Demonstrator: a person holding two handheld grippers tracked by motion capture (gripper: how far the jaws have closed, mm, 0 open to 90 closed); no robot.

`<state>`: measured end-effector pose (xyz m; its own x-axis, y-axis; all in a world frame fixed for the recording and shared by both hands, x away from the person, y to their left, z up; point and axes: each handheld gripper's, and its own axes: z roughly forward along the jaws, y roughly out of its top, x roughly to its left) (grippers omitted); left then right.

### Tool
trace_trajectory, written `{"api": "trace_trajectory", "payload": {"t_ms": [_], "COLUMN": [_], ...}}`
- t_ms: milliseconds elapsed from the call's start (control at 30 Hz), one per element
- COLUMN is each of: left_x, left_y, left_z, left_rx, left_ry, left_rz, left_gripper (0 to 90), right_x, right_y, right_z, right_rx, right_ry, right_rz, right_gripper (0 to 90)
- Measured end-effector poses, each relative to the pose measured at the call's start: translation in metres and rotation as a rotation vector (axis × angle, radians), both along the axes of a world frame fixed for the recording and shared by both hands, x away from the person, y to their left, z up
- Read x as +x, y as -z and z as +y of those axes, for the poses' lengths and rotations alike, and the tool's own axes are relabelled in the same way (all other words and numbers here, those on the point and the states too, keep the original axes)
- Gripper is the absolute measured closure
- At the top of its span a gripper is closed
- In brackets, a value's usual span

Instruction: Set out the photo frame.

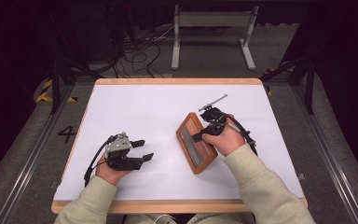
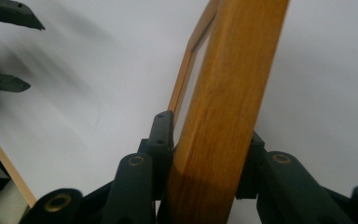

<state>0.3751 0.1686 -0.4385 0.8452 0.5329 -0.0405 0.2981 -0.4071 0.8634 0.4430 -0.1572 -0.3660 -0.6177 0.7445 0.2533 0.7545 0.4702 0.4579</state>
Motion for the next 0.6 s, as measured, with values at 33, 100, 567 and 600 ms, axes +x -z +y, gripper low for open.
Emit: {"api": "trace_trajectory", "payload": {"t_ms": [33, 100, 567, 600], "left_x": [0.000, -0.001, -0.005, -0.006], "left_y": [0.000, 0.000, 0.002, 0.002], "left_z": [0.000, 0.000, 0.011, 0.012], "left_rx": [-0.003, 0.000, 0.003, 0.000], "left_ry": [-0.002, -0.003, -0.033, -0.039], "left_rz": [0.004, 0.001, 0.003, 0.010], "left_gripper": [36.9, 36.9, 36.9, 36.9], "right_x": [-0.003, -0.006, -0.010, -0.010], "right_y": [-0.004, -0.009, -0.039, -0.040], "right_z": [0.002, 0.005, 0.016, 0.018], "right_rx": [-0.011, -0.037, -0.133, -0.142], "right_ry": [-0.026, -0.071, -0.469, -0.506], "right_rz": [-0.001, -0.014, -0.161, -0.165], "right_gripper": [71.0, 71.1, 71.3, 71.3]}}
